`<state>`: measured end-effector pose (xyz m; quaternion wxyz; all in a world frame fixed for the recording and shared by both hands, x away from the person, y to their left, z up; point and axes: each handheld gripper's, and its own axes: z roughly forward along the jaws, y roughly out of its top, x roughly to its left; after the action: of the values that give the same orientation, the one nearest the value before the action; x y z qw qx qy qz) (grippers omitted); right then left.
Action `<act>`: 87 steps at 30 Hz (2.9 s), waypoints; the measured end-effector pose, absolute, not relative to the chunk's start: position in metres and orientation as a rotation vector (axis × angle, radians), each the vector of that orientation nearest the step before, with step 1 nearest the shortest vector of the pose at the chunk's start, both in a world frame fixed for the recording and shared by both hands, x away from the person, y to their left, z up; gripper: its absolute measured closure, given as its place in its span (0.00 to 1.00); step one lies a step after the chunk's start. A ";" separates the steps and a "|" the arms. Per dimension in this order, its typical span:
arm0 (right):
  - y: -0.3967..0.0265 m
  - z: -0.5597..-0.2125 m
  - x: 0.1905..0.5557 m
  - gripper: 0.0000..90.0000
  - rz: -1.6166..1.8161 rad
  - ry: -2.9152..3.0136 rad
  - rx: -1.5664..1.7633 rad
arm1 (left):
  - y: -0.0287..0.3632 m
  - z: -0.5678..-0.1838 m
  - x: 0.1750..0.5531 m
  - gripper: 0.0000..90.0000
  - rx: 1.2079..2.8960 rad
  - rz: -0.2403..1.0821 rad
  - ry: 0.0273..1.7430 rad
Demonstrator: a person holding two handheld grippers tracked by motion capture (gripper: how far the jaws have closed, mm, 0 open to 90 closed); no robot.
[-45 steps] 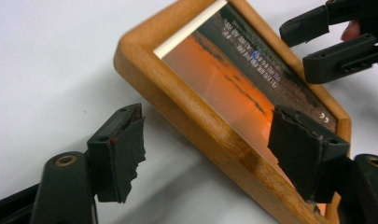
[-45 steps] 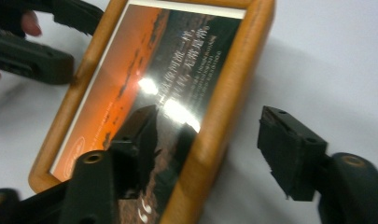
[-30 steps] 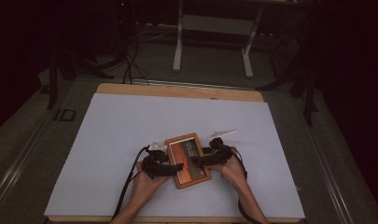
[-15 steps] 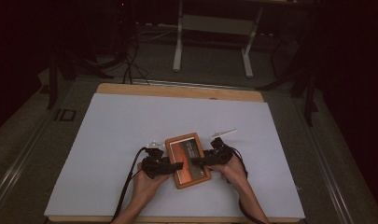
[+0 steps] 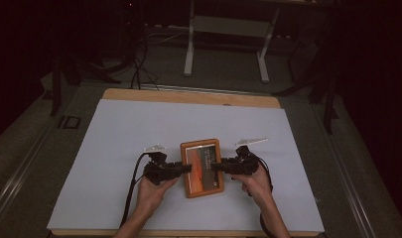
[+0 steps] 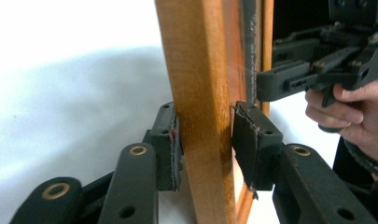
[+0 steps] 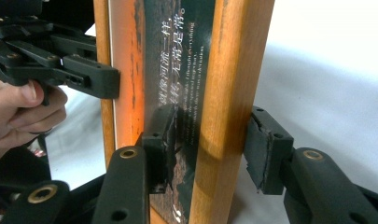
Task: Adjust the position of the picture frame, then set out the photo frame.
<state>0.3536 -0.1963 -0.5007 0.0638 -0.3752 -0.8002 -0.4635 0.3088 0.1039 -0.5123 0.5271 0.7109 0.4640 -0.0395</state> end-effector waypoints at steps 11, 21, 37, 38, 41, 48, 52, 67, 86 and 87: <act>-0.176 -0.499 0.351 0.67 -1.393 -2.363 -1.211 | 0.129 -0.511 0.322 0.71 1.609 -0.128 1.175; -0.164 -0.506 0.358 0.68 -1.303 -2.269 -1.328 | 0.139 -0.521 0.340 0.69 1.581 -0.210 1.263; -0.159 -0.519 0.372 0.64 -1.202 -2.243 -1.485 | 0.128 -0.538 0.345 0.60 1.634 -0.117 1.356; -0.159 -0.521 0.372 0.64 -1.200 -2.237 -1.490 | 0.128 -0.539 0.345 0.60 1.633 -0.118 1.353; -0.160 -0.522 0.372 0.64 -1.203 -2.225 -1.497 | 0.128 -0.539 0.347 0.59 1.647 -0.120 1.336; -0.161 -0.521 0.370 0.61 -1.224 -2.279 -1.469 | 0.128 -0.538 0.346 0.48 1.679 -0.095 1.319; -0.169 -0.516 0.369 0.59 -1.269 -2.322 -1.477 | 0.129 -0.535 0.343 0.44 1.727 -0.026 1.318; -0.178 -0.490 0.354 0.66 -1.262 -2.706 -1.393 | 0.132 -0.511 0.315 0.43 1.880 0.368 1.232; -0.160 -0.482 0.356 0.52 -1.372 -2.866 -1.309 | 0.138 -0.503 0.311 0.44 1.884 0.401 1.208; -0.158 -0.482 0.356 0.52 -1.377 -2.873 -1.309 | 0.138 -0.503 0.311 0.44 1.884 0.403 1.209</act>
<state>0.3559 -0.1575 -0.4817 -0.1509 -0.3756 -0.8246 -0.3952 0.3109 0.1379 -0.5032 0.4199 0.7518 0.4823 0.1609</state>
